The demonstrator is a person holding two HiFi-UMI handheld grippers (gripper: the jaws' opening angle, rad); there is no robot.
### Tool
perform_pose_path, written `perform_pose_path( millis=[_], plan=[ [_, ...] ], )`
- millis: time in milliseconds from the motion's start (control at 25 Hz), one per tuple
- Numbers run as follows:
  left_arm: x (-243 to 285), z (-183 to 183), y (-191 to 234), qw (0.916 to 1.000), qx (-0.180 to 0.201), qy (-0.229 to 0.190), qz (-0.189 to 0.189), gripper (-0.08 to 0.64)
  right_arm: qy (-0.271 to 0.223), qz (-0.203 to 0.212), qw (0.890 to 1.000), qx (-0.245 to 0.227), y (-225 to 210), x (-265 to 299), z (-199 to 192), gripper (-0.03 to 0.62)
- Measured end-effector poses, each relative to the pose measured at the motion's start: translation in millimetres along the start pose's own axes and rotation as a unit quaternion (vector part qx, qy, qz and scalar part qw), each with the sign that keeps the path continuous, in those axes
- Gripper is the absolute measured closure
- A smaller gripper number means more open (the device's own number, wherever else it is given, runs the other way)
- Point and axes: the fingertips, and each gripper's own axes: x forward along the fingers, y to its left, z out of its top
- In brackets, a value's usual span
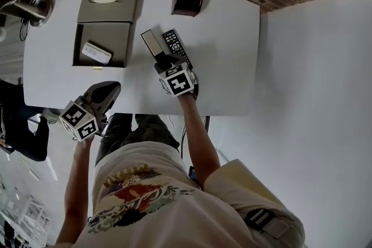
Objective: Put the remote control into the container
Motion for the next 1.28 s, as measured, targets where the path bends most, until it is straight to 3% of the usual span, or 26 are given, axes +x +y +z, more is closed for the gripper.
perform_pose_path(
  millis=[480,1280],
  plan=[
    [-7.7,11.6,3.1,0.9999,0.005,-0.010,0.007,0.555,-0.007,-0.002,1.000,-0.007,12.6,-20.3,1.7,0.387],
    [-19.2,40.3,14.8,0.9983,0.031,-0.040,-0.028,0.555,-0.035,-0.033,0.998,-0.031,32.3,-54.8,39.4,0.387]
  ],
)
